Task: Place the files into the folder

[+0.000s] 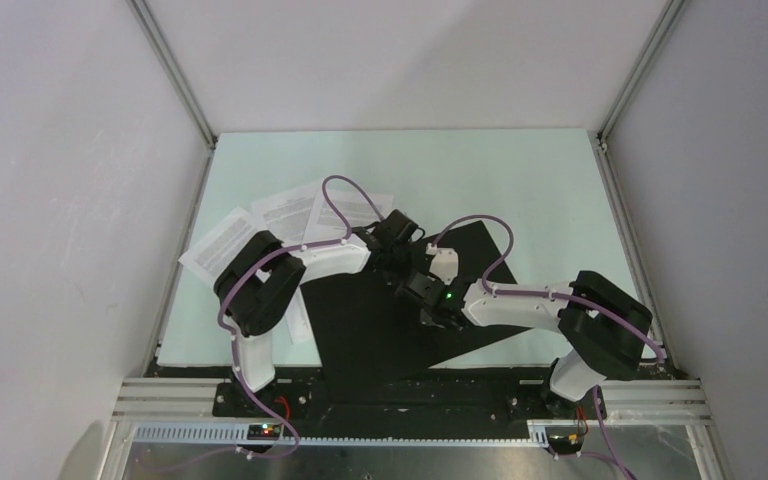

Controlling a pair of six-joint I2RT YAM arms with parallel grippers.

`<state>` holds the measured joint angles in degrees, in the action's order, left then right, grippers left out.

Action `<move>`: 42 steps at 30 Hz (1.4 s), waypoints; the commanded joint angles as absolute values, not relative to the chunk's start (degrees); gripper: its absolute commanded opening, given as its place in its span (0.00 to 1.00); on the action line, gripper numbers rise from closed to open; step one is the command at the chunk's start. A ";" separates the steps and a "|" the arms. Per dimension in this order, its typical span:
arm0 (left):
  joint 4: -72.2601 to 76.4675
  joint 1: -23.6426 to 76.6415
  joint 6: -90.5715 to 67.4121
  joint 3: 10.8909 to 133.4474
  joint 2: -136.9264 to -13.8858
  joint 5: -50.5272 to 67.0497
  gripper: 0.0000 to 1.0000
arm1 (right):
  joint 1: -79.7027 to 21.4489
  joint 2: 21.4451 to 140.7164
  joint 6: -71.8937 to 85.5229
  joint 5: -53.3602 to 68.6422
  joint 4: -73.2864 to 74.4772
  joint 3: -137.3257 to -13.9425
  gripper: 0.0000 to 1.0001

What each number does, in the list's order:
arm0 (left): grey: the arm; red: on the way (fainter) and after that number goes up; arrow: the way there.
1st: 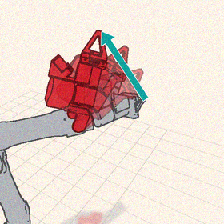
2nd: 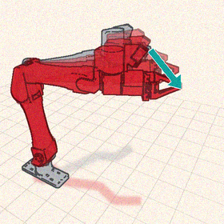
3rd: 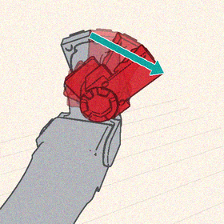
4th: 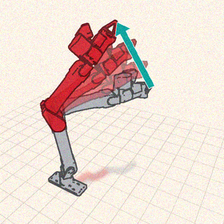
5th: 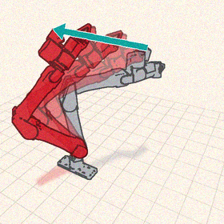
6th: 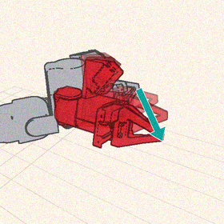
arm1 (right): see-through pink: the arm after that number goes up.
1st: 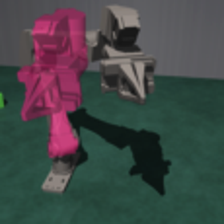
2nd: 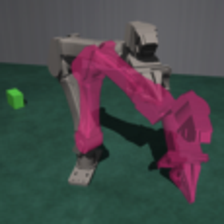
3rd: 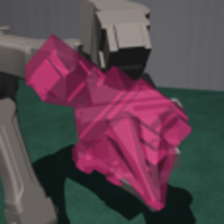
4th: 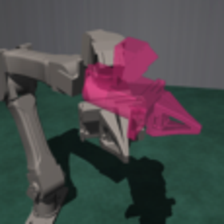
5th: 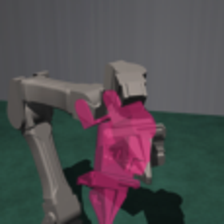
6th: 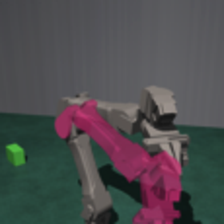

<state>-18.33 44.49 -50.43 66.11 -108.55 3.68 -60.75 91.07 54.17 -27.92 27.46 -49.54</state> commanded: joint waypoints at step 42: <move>-35.72 44.14 -41.30 80.03 -112.44 -3.94 0.07 | -55.21 84.51 41.11 -26.27 30.62 -58.43 0.38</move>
